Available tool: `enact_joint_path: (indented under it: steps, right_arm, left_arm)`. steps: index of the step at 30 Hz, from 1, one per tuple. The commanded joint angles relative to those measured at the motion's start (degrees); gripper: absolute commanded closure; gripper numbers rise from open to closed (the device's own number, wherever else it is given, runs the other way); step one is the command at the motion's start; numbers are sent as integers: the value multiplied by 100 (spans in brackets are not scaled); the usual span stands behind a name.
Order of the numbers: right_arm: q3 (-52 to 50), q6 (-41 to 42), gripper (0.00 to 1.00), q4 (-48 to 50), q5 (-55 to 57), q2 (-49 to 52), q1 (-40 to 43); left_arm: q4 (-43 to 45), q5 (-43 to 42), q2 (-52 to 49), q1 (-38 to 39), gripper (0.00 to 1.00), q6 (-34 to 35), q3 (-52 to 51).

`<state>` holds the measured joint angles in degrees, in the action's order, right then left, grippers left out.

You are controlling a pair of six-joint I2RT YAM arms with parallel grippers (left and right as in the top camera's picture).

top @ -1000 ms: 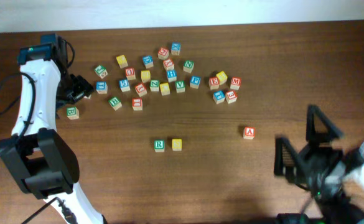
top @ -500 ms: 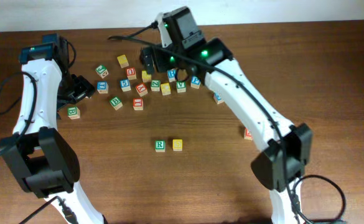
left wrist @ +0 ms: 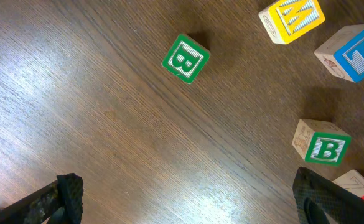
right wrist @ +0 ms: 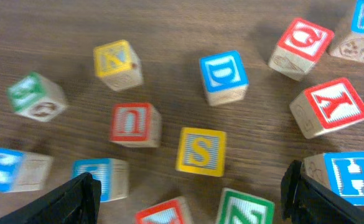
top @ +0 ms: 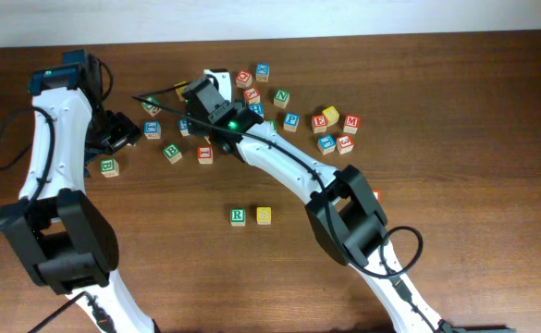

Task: Spell out RSS
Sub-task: 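Reach the right gripper into the cluster and grasp another yellow S block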

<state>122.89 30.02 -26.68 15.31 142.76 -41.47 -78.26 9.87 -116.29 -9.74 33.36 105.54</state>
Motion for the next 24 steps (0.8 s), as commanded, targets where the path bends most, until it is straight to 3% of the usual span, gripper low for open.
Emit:
enact_joint_path:
  steps: [1,5,7,13,16,18,20,21,24]
  right_arm:
    - [76,50,18,76,297,247,-15]
    - [76,48,22,109,302,431,-50]
    - [79,39,28,-109,361,428,-46]
    - [94,26,28,-721,315,-199,-94]
    - [92,26,25,-289,323,-256,-87]
    - [87,26,28,302,321,-251,-87]
    - [79,31,66,293,271,-149,-90]
    - [74,33,76,249,4,-70,-90]
    - [74,52,89,31,-610,-59,-101]
  left_arm:
    - [-2,39,-20,-17,1,-44,24]
    - [-2,39,-20,-17,1,-44,24]
    - [-2,37,-20,-17,1,-44,24]
    - [-2,39,-20,-17,1,-44,24]
    - [-2,39,-20,-17,1,-44,24]
    - [-2,39,-20,-17,1,-44,24]
    - [-2,39,-20,-17,1,-44,24]
    - [-2,39,-20,-17,1,-44,24]
    - [-2,39,-20,-17,1,-46,24]
